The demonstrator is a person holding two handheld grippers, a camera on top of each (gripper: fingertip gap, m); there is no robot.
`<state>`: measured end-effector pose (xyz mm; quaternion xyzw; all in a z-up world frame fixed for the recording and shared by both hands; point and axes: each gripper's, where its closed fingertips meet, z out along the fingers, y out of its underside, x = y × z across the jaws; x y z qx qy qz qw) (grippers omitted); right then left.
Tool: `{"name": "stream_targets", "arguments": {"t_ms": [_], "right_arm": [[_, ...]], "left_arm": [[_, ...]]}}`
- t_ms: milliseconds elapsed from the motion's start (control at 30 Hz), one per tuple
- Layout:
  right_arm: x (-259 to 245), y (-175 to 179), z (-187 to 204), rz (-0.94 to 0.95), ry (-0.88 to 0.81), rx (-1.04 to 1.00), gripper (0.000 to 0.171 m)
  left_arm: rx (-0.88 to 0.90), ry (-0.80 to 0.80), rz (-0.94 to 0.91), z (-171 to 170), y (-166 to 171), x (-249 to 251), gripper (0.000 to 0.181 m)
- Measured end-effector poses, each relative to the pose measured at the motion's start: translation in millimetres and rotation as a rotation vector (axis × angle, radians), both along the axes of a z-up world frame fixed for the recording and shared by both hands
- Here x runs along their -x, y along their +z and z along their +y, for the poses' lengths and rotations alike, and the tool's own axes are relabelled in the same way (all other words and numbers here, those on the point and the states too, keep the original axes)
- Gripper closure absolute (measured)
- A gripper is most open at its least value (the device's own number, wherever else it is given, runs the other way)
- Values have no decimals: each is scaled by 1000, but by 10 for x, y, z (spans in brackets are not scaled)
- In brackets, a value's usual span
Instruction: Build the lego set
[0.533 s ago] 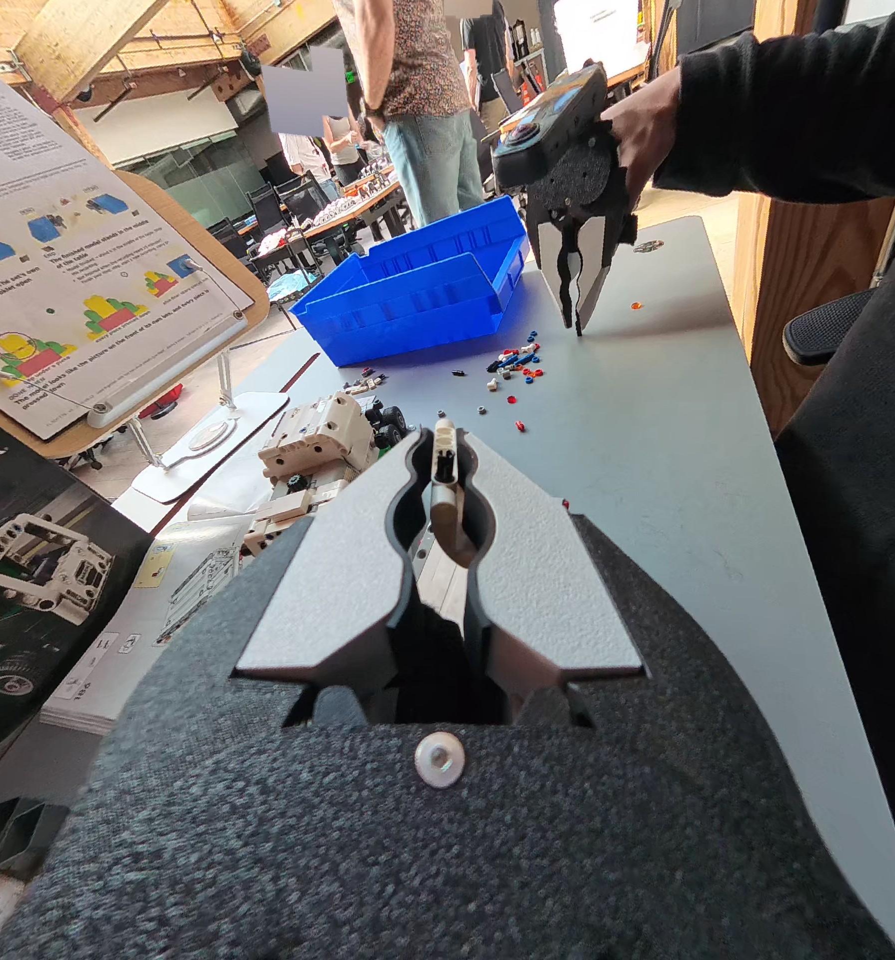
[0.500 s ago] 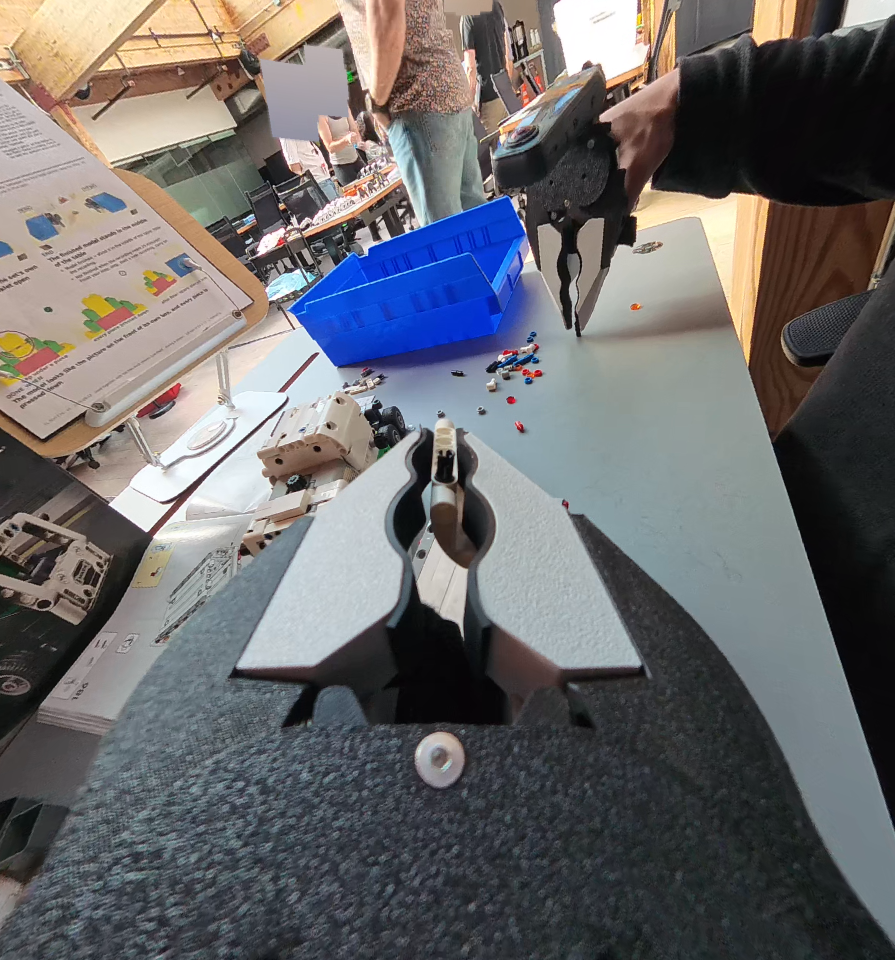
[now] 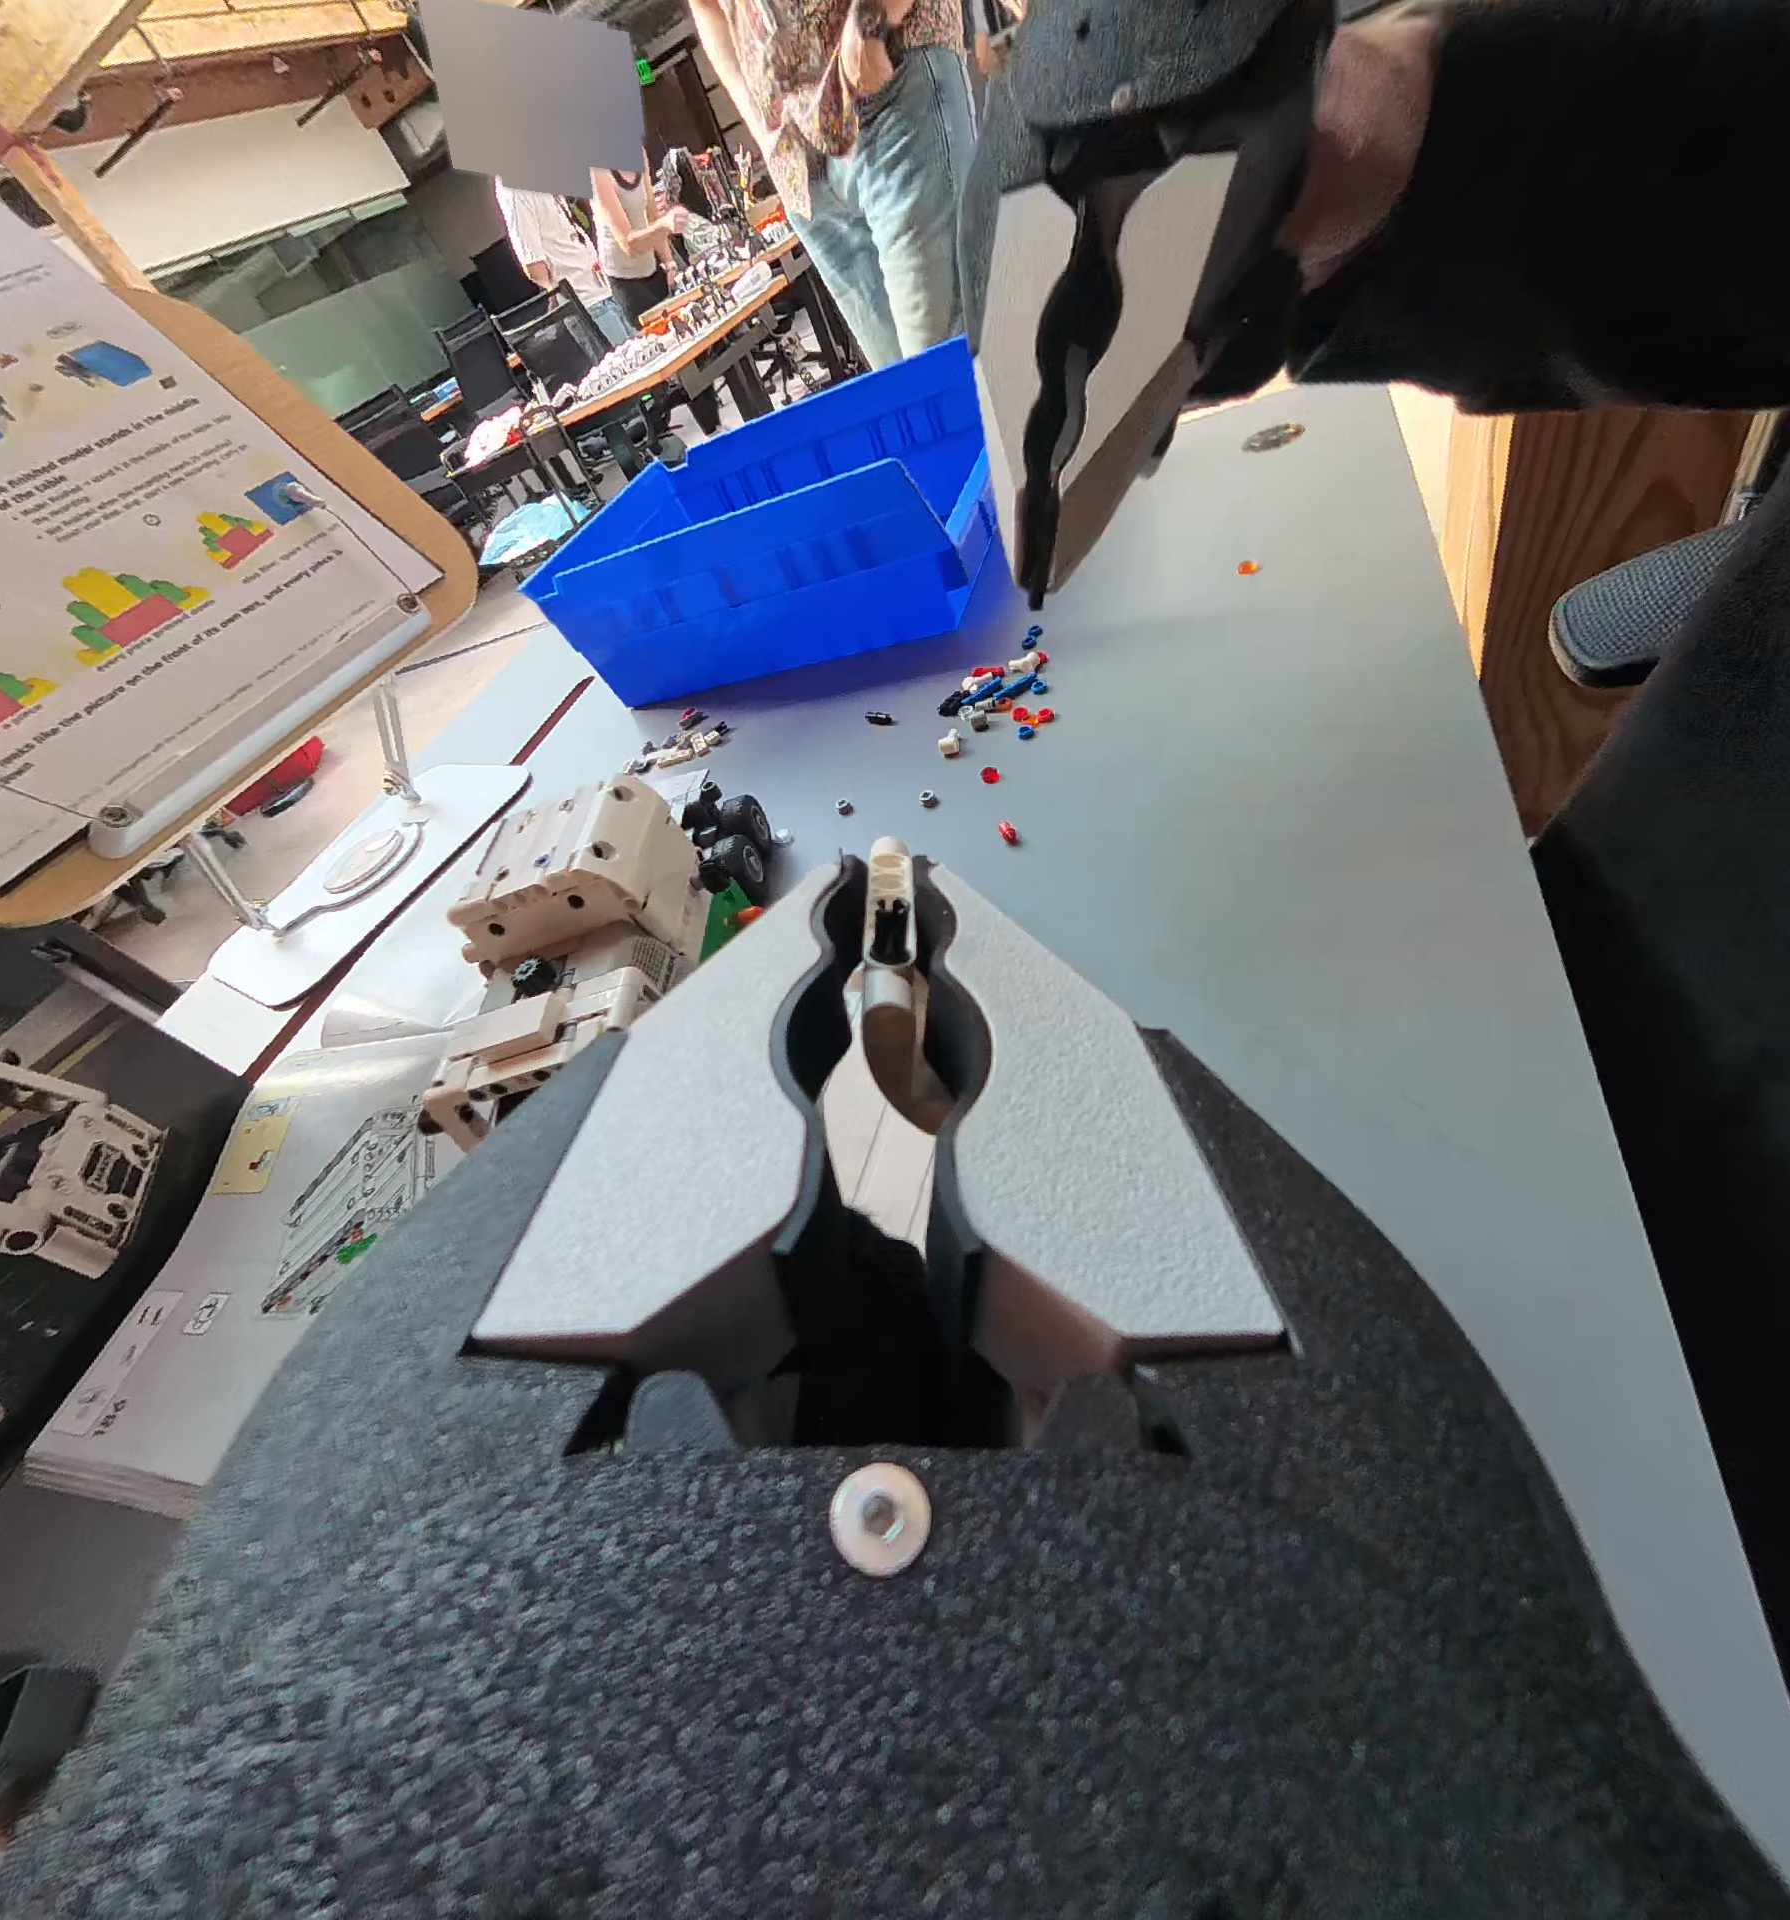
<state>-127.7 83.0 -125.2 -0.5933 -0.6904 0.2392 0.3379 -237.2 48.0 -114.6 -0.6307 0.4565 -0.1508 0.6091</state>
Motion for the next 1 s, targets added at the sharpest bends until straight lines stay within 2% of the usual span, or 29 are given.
{"name": "stream_targets", "arguments": {"t_ms": [33, 67, 167, 267, 367, 800, 1000], "right_arm": [[225, 70, -133, 31, 33, -61, 168], [419, 133, -224, 54, 55, -121, 168], [833, 294, -484, 140, 122, -134, 168], [957, 207, -507, 104, 126, -138, 168], [987, 81, -474, 47, 107, -150, 168], [1027, 64, -441, 47, 46, -114, 168], [1067, 45, -367, 80, -79, -60, 168]], "left_arm": [[6, -9, 11, -6, -21, -37, 176], [10, -18, 21, -15, -42, -71, 176], [2, -27, 52, -32, -89, -142, 176], [-12, -17, 90, -34, -136, -164, 176], [-33, -5, 112, -34, -141, -168, 176], [-112, 60, 190, 1, -145, -126, 176], [-253, 182, 342, 89, -152, -66, 175]]}}
